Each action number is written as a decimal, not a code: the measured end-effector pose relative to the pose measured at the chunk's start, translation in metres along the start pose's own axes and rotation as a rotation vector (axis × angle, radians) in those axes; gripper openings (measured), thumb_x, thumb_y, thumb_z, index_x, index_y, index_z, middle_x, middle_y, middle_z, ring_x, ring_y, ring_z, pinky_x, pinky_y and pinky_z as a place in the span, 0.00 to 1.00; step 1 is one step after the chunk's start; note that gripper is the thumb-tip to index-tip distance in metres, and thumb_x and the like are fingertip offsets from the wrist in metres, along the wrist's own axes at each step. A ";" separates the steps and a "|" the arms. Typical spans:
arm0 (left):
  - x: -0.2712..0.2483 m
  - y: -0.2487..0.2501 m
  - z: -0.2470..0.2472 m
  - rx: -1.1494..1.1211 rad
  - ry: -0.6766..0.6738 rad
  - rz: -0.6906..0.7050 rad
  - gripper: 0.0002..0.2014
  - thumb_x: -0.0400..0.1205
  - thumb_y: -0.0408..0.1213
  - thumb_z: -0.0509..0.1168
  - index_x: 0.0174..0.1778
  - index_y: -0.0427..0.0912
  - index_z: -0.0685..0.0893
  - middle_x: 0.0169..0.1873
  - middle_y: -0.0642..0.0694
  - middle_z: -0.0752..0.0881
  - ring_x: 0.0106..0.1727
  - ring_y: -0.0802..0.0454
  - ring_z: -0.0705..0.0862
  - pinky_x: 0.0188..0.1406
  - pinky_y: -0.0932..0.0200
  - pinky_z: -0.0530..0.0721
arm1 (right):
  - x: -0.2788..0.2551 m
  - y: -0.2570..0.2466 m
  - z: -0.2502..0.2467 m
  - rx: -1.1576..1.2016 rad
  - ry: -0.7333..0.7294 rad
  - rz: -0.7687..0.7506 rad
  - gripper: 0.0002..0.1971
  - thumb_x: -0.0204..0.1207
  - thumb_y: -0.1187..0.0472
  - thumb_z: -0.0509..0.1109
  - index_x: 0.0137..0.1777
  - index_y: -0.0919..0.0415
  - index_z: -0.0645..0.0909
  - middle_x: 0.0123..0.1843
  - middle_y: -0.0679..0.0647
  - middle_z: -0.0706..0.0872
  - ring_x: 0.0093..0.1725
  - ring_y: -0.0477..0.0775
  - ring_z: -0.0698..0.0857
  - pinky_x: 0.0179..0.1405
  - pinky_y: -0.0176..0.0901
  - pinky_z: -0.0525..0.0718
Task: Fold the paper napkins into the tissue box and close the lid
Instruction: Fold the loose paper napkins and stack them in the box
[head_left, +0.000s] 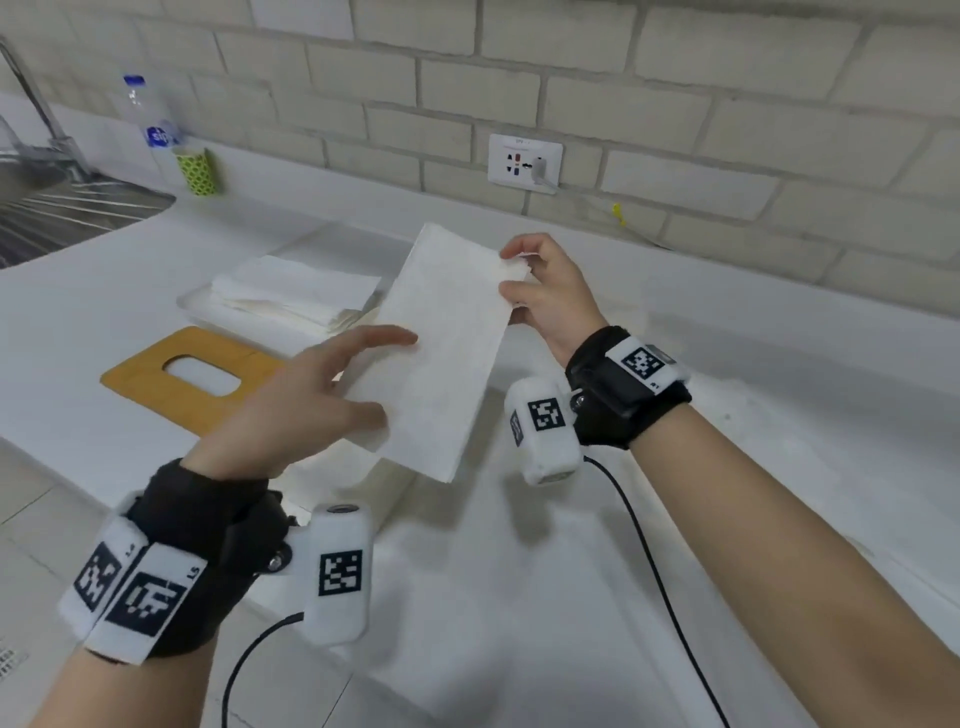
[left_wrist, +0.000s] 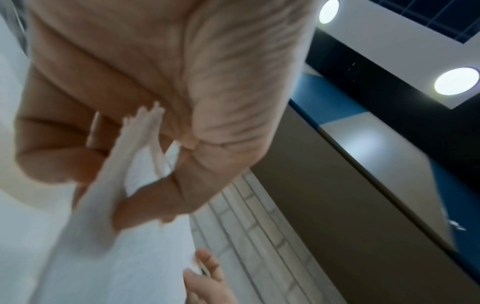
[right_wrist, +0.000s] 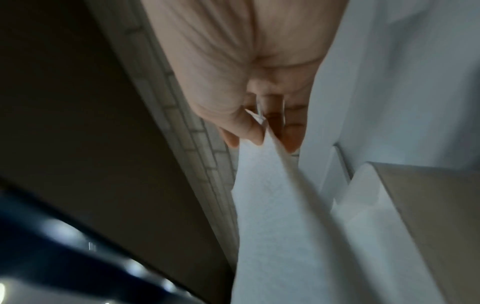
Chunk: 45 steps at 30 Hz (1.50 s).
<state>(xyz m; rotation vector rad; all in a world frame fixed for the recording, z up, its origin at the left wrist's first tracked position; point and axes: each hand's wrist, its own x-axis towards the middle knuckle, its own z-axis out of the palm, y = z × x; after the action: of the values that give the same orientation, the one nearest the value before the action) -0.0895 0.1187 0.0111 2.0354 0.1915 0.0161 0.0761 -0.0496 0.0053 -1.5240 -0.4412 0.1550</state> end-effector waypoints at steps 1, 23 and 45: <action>0.000 -0.004 -0.007 0.001 0.031 -0.048 0.28 0.61 0.35 0.69 0.53 0.70 0.83 0.52 0.57 0.87 0.50 0.54 0.86 0.55 0.54 0.85 | 0.004 0.002 0.009 -0.093 -0.010 -0.010 0.18 0.72 0.81 0.58 0.42 0.55 0.76 0.49 0.50 0.78 0.39 0.51 0.80 0.29 0.41 0.83; 0.028 -0.042 -0.005 0.904 -0.032 -0.279 0.19 0.81 0.34 0.62 0.68 0.49 0.80 0.70 0.45 0.71 0.69 0.45 0.70 0.64 0.58 0.69 | 0.019 0.037 0.075 -1.310 -0.484 0.124 0.12 0.77 0.71 0.59 0.56 0.69 0.80 0.64 0.61 0.76 0.60 0.63 0.80 0.58 0.48 0.80; -0.001 0.031 0.031 0.570 -0.055 -0.050 0.14 0.84 0.43 0.61 0.64 0.62 0.78 0.57 0.63 0.81 0.51 0.65 0.81 0.47 0.69 0.73 | -0.032 0.020 -0.024 -1.249 -0.431 -0.105 0.18 0.80 0.59 0.58 0.70 0.57 0.72 0.70 0.54 0.72 0.69 0.55 0.71 0.65 0.47 0.69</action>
<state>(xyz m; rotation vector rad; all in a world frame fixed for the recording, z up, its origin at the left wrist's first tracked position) -0.0836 0.0770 0.0248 2.5940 0.2306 -0.1397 0.0589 -0.0825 -0.0201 -2.6931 -1.0811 0.1246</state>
